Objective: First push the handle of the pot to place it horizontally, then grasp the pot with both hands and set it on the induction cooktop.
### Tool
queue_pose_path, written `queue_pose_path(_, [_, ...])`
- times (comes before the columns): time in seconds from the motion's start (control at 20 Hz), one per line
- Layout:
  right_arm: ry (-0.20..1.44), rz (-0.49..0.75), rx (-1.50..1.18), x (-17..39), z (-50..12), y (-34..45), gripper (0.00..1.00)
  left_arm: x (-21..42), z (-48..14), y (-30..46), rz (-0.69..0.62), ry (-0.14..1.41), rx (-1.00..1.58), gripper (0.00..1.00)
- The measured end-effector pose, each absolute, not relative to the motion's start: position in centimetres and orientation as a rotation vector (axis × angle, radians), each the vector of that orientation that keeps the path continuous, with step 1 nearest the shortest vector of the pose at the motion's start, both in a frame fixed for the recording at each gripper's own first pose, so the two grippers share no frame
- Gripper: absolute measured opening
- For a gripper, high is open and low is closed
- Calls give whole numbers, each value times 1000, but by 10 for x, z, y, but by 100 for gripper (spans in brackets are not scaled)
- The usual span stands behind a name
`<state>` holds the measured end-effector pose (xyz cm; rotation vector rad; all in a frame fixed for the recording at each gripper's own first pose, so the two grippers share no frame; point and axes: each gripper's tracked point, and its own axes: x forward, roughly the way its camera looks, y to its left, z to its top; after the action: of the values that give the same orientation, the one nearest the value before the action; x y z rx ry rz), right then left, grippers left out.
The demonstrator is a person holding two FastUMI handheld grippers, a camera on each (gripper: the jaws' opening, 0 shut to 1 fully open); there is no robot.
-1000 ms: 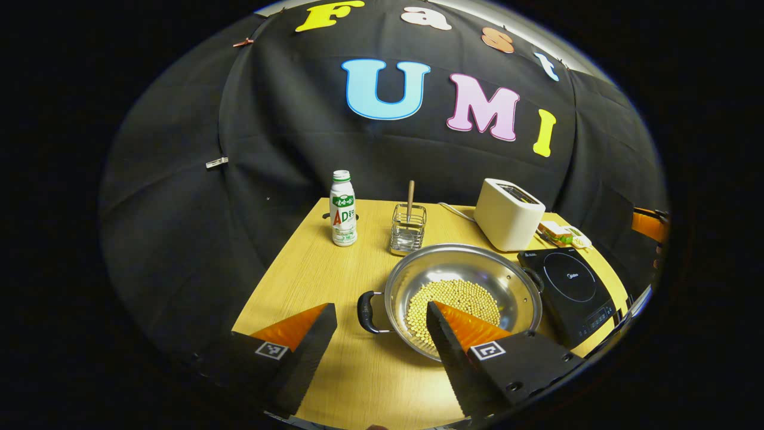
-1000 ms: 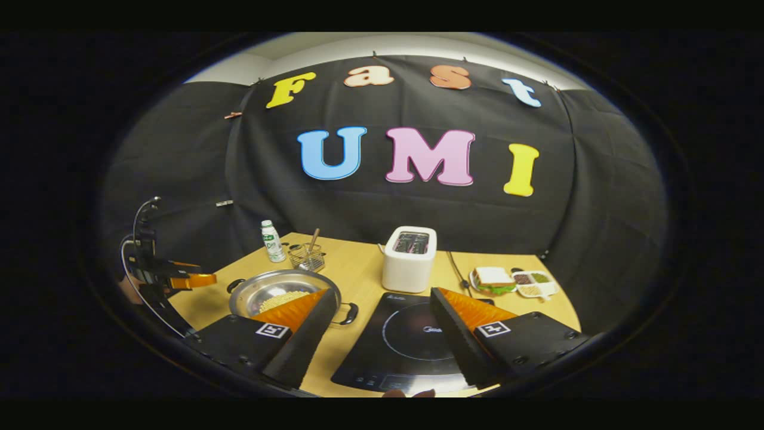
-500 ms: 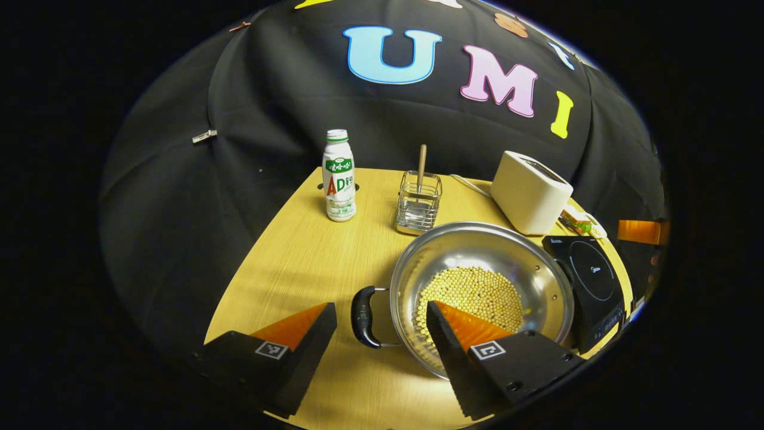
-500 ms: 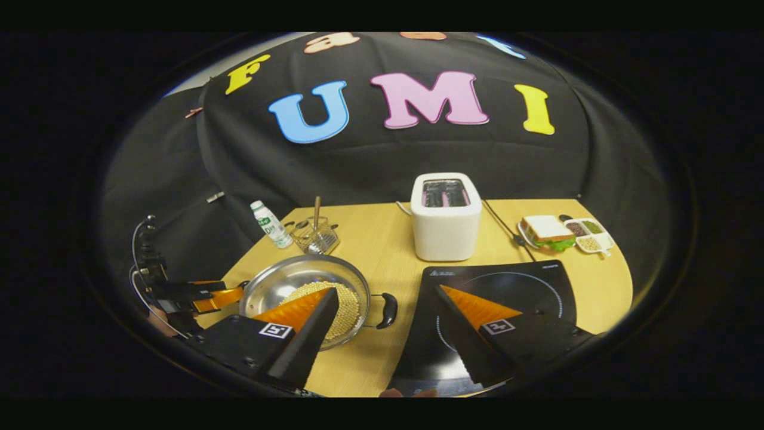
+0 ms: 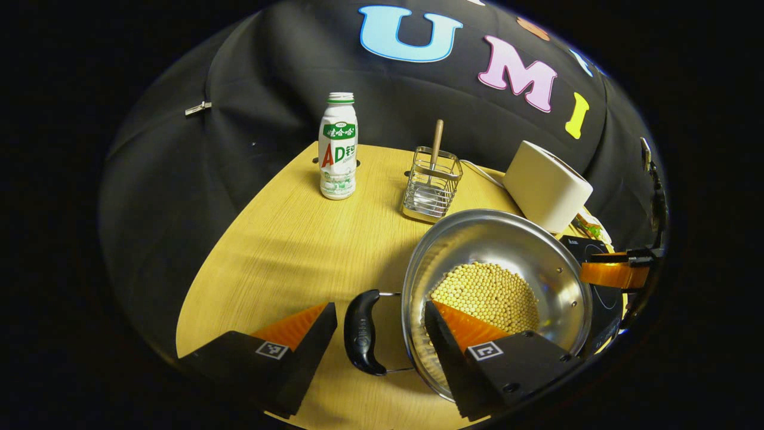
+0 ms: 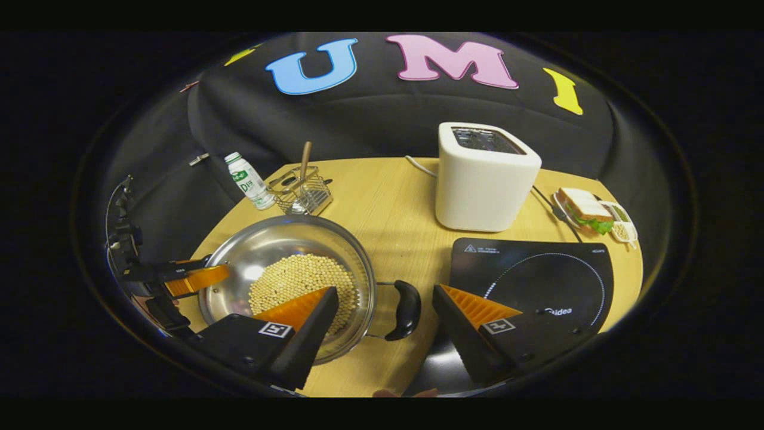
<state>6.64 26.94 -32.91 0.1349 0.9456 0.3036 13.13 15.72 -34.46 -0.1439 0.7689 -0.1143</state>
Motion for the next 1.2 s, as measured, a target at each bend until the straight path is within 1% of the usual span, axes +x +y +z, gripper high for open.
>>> queue_pose_path(0.15, [1008,290,110,64,-353,272,99,138,-354,155,-124,788,-141,92])
queue_pose_path(0.25, [1036,292,112,64,-366,276,99,143,-360,154,-133,793,-138,85])
queue_pose_path(0.3, [1039,292,101,66,-371,276,94,141,-361,153,-140,799,-139,79])
queue_pose_path(0.35, [1036,285,73,68,-373,273,91,141,-364,152,-146,807,-140,76])
queue_pose_path(0.4, [1034,279,34,71,-379,269,78,141,-367,150,-151,823,-140,72])
queue_pose_path(0.45, [1030,296,35,73,-384,271,71,144,-366,151,-157,814,-142,67])
queue_pose_path(0.5, [1042,304,39,69,-377,271,68,145,-370,149,-165,816,-144,67])
queue_pose_path(0.55, [1046,301,55,70,-378,271,67,144,-369,150,-171,820,-146,66])
queue_pose_path(0.6, [1052,296,60,70,-379,271,58,145,-368,150,-171,816,-137,64])
queue_pose_path(0.65, [1052,288,57,69,-376,272,61,147,-367,150,-166,810,-133,63])
queue_pose_path(0.8, [1072,281,66,65,-376,268,54,143,-366,148,-157,814,-151,59])
queue_pose_path(0.95, [1056,285,63,62,-359,264,54,139,-356,147,-156,808,-160,59])
queue_pose_path(1.2, [1047,277,103,55,-328,248,54,124,-318,136,-159,805,-140,59])
